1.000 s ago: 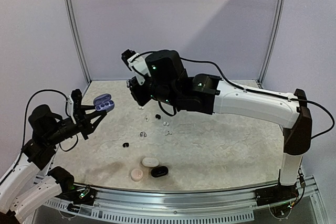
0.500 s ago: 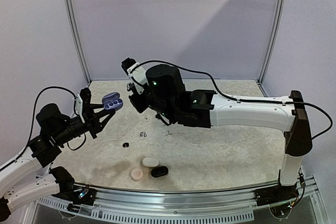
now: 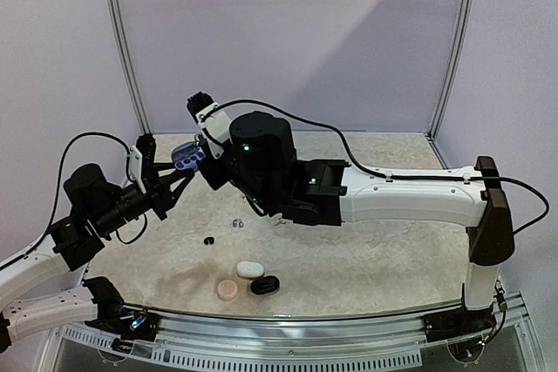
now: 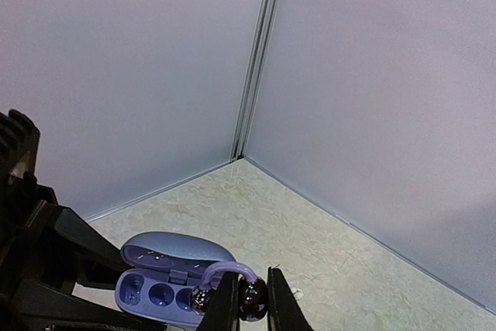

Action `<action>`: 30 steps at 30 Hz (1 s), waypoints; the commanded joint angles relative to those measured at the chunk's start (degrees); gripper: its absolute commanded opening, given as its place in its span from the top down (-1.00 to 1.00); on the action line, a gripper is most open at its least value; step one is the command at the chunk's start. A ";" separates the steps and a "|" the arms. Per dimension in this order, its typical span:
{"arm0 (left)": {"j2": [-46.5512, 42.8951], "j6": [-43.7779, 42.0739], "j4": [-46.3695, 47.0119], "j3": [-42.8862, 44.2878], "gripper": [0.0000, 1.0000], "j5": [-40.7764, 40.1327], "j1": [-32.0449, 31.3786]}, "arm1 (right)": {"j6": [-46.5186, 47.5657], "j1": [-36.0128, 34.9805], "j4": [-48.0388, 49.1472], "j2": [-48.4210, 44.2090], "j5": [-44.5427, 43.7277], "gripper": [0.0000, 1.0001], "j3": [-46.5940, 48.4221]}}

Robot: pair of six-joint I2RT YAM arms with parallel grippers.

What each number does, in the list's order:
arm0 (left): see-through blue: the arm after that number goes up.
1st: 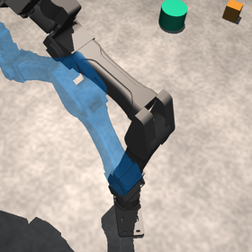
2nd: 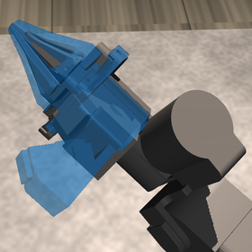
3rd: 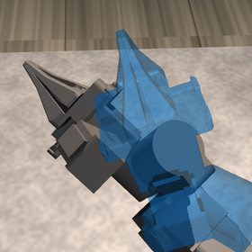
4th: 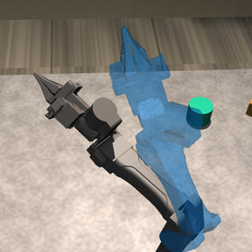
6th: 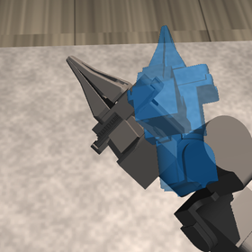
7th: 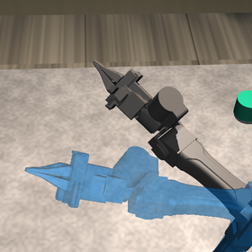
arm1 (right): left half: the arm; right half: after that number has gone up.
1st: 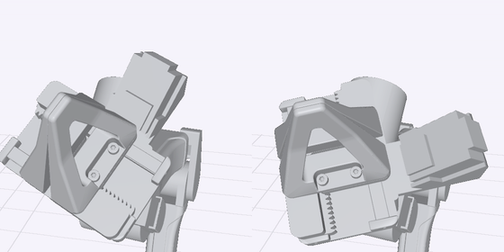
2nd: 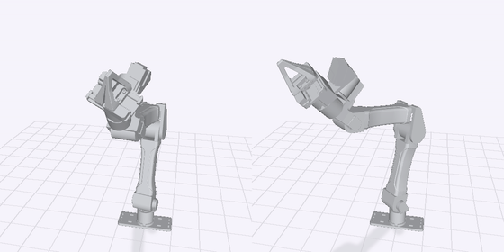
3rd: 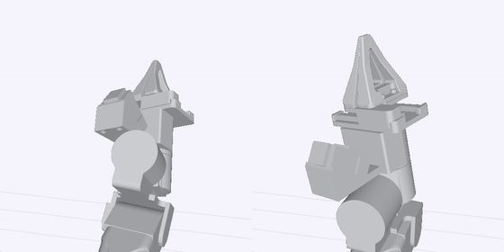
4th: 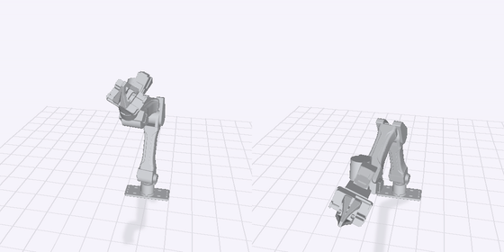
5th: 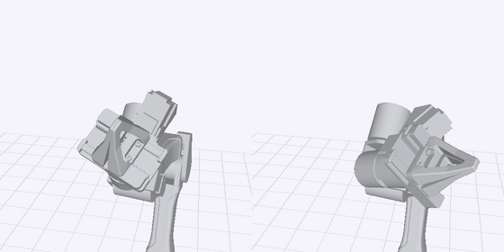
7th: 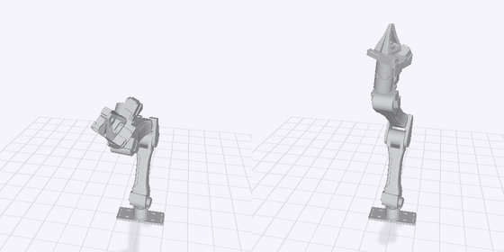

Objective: Insert the wireless bluetooth earbuds into the charging case

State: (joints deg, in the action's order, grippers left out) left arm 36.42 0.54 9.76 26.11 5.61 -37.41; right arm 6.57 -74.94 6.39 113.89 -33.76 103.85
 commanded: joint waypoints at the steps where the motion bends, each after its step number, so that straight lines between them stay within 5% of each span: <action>1: 0.19 1.63 0.65 1.09 1.00 -0.55 -1.35 | 1.04 -0.13 0.60 3.12 -1.94 1.00 1.60; 30: -0.84 3.34 1.87 1.61 1.00 -2.42 -1.53 | 2.75 -0.14 -5.10 8.67 -3.12 1.00 5.05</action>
State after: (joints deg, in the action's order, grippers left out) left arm 36.34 3.09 8.86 26.30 3.60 -37.89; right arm 9.32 -74.96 4.01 120.36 -36.77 108.31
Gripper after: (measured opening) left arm 0.276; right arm 0.109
